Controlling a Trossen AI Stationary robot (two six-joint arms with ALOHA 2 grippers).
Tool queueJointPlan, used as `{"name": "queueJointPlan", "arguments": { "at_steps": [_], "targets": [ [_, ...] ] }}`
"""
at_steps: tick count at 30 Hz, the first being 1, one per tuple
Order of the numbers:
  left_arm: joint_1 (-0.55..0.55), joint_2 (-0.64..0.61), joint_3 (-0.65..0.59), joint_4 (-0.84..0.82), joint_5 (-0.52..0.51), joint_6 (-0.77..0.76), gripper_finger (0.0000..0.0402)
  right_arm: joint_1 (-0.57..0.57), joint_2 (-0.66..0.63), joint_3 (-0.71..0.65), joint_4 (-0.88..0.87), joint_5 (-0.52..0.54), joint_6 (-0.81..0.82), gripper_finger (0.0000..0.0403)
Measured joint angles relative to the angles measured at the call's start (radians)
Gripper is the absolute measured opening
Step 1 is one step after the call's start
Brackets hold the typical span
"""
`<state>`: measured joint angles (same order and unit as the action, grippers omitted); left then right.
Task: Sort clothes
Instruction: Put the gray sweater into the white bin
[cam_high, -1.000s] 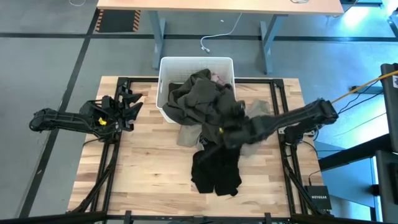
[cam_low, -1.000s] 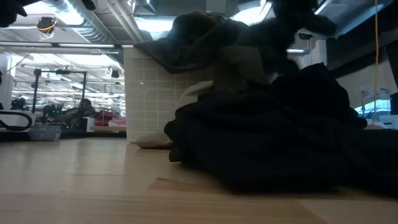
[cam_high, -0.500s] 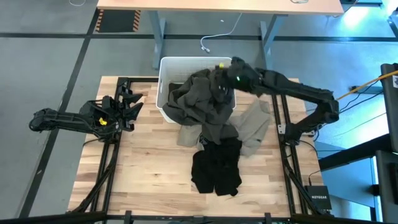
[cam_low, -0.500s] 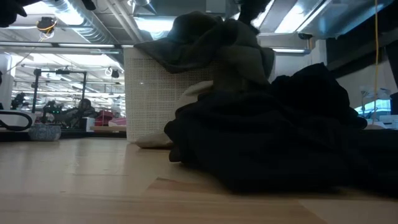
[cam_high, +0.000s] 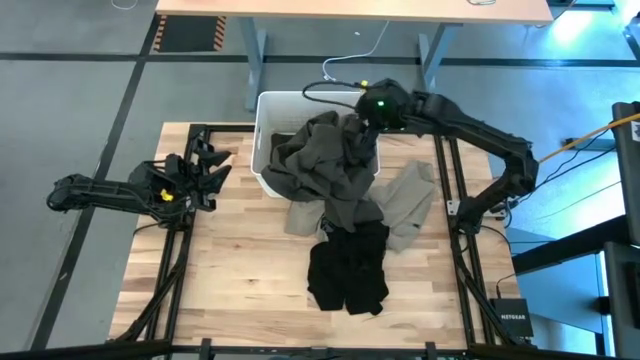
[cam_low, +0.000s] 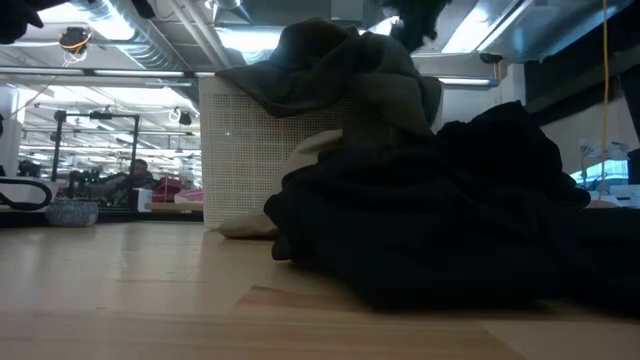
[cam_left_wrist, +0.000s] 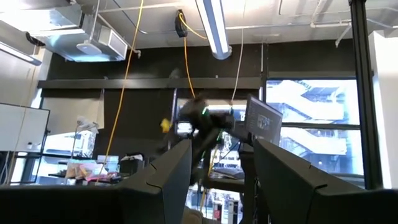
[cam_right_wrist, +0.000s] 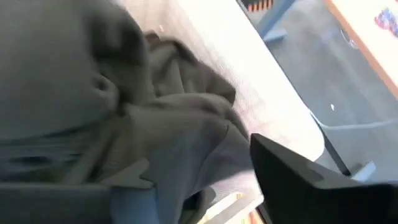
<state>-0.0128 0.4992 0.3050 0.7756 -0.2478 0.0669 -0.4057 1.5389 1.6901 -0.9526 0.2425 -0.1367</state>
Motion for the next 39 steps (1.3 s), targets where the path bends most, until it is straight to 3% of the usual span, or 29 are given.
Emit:
{"name": "queueJointPlan", "arguments": {
  "at_steps": [7, 12, 17, 24, 32, 39],
  "targets": [
    [0.000, 0.000, 0.000, -0.007, 0.000, -0.006, 0.0170, 0.099, -0.011, 0.259, -0.258, -0.009, 0.048, 0.0248],
    [0.000, 0.000, 0.000, -0.005, 0.000, -0.008, 0.0170, 0.275, -0.064, 0.258, -0.350, -0.139, 0.135, 0.0250],
    [0.000, 0.000, 0.000, 0.025, 0.000, -0.033, 0.0170, 0.522, -0.102, 0.094, -0.309, -0.107, 0.211, 0.0250],
    [0.000, 0.000, 0.000, 0.020, 0.000, -0.045, 0.0170, 0.752, -0.107, -0.273, -0.109, 0.130, 0.337, 0.0250],
    [0.000, 0.000, 0.000, 0.021, 0.000, -0.060, 0.0170, 0.834, -0.106, -0.663, 0.233, 0.363, 0.526, 0.0250],
    [0.000, 0.001, 0.000, 0.021, 0.000, -0.060, 0.0170, 0.796, -0.096, -0.817, 0.610, 0.371, 0.442, 0.0250]
  ]
}}
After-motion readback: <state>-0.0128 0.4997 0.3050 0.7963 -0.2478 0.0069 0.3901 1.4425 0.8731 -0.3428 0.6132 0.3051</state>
